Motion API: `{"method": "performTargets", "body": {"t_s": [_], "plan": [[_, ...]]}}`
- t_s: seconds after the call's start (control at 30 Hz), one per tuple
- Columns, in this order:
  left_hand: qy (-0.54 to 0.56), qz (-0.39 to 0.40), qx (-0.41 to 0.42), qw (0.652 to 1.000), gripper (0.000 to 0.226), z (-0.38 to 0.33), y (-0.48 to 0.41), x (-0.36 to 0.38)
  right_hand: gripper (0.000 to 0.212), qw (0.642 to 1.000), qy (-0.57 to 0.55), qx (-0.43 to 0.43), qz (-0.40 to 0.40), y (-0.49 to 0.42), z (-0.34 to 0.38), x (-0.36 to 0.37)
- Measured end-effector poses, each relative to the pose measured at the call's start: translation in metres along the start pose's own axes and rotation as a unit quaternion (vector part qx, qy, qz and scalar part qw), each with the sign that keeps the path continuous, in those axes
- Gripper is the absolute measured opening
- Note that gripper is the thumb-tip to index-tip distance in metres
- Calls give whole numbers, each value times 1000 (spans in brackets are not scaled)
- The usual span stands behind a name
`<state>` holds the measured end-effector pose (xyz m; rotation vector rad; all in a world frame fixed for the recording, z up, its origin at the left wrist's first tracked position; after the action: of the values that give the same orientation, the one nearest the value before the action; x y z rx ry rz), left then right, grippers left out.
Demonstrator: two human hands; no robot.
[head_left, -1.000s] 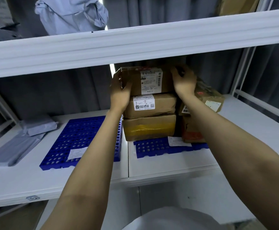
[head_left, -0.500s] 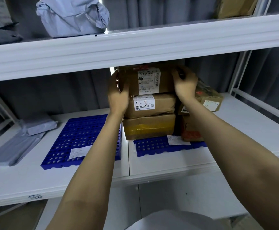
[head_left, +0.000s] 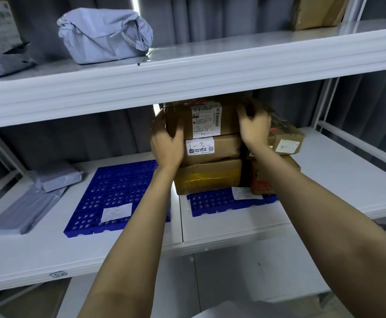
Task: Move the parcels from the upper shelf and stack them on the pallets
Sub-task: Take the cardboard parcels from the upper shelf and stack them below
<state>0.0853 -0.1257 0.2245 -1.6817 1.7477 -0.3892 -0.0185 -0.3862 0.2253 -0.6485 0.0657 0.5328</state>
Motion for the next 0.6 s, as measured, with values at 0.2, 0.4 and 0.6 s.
{"method": "performTargets", "body": {"t_s": [0.2,0.4,0.6], "plan": [[-202,55,22,978,55,-11,23,-3,47,998,53,-32,-8,25,13,-11],[-233,57,195,951,59,-59,73,-24,42,971,125,-195,-67,87,72,-30],[-217,66,339,913,53,-112,109,-48,35,926,107,-351,-82,141,142,-48]]}}
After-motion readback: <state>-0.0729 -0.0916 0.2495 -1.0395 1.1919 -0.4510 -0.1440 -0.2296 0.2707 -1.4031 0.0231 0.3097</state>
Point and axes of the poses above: each hand's wrist, its own y-axis away from the middle knuckle, its own x-axis out of the palm, z = x × y, the point moved 10 cm from there along -y, towards the middle knuckle, and after that the axes turned 6 degrees about z, right-handed, at the moved point
